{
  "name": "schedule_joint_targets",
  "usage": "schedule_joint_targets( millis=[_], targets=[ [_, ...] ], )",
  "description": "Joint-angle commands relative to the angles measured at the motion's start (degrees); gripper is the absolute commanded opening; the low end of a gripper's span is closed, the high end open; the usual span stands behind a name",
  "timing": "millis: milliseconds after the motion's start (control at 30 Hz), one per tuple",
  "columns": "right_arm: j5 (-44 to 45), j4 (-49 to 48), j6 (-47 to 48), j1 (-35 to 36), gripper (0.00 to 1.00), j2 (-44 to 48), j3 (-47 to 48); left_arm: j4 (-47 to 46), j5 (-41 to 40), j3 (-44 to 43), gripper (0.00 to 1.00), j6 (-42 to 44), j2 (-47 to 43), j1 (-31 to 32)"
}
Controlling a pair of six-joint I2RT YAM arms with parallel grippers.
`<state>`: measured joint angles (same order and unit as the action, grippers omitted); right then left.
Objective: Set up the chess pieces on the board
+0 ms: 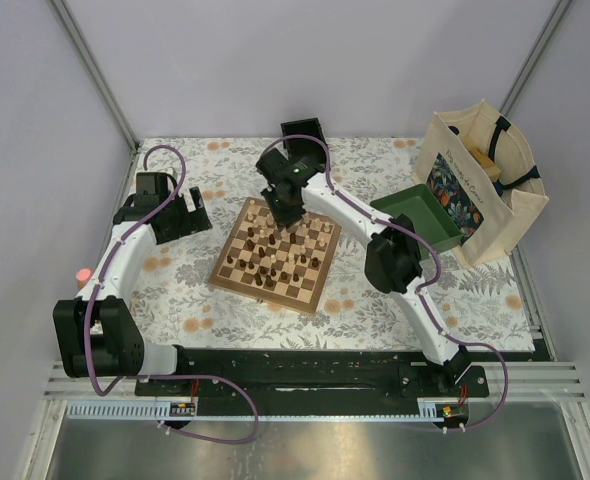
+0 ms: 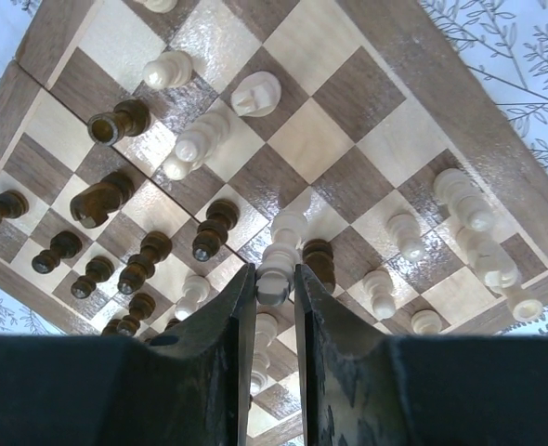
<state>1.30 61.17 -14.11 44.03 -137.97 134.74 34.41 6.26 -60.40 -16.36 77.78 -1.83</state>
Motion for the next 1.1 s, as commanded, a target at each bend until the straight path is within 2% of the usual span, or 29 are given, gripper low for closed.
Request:
schedule_joint_targets(
  millis=[0,300,1067],
  targets=[
    [2.65,-0.52,0.23,-2.01,0.21,2.27,3.77,-1.10,1.30,-2.35,0.99,0.28,-0.43,-0.20],
    [0.99,-2.02,-2.15,-6.15,0.22,-0.19,6.06,-1.02,1.65,-2.44,0.99,0.10,-0.61,-0.11],
    [-2.79,-3.86,-3.21,-7.29,0.24,-4.85,6.94,-1.02,1.74,-2.53,0.99,0.10,0.00,-0.20]
  ],
)
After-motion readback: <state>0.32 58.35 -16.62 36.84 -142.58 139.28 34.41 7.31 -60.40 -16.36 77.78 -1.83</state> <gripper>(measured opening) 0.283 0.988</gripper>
